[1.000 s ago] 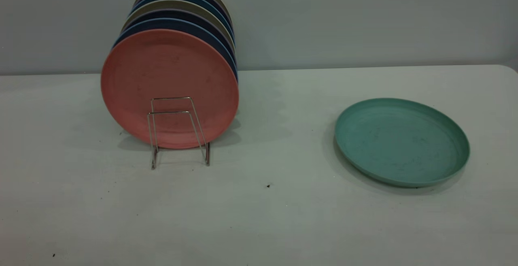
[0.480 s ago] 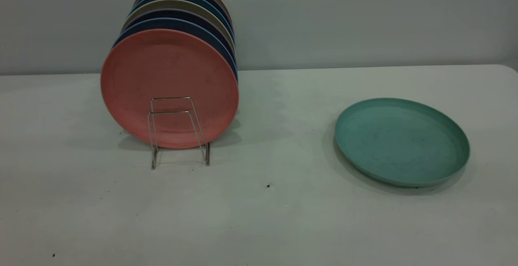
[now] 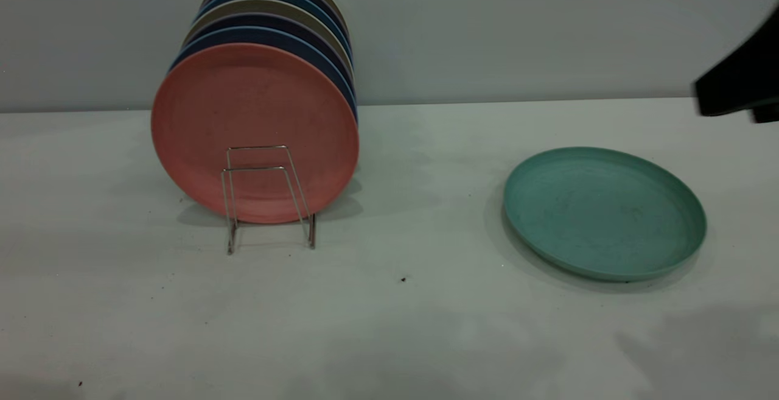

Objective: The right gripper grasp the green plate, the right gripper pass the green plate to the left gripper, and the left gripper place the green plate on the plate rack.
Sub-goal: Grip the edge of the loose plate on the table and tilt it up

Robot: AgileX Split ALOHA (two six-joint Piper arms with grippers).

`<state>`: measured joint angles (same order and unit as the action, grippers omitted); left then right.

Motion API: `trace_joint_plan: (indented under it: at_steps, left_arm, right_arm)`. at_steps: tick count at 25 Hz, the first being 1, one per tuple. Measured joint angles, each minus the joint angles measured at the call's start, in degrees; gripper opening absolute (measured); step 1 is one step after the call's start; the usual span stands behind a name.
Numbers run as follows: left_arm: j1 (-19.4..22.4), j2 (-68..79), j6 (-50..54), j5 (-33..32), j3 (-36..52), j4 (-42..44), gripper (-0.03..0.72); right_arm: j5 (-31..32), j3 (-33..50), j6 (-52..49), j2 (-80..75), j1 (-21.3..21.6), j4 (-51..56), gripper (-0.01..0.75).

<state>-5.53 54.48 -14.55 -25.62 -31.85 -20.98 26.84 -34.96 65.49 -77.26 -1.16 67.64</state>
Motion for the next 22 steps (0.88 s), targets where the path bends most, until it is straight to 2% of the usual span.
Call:
trace_joint_plan:
  at_steps: [4,11,15,22]
  left_arm:
    - [0.0,0.1,-0.8,1.0,0.0,0.0,0.497]
    - [0.0,0.1,-0.9,0.9,0.0,-0.1,0.497]
    - [0.0,0.1,-0.8,0.9,0.0,-0.2,0.497]
    - [0.0,0.1,-0.8,1.0,0.0,-0.2,0.497]
  right_arm:
    - [-0.1,-4.4,8.2,-11.3,2.1,6.8,0.525]
    - [4.8,-12.0,16.9,-28.9,12.1,11.0,0.525]
    - [7.3,-16.1,20.0,-37.1,16.1,13.4,0.525]
    - [7.0,-23.5,22.0,-47.8,17.5,14.5,0.525]
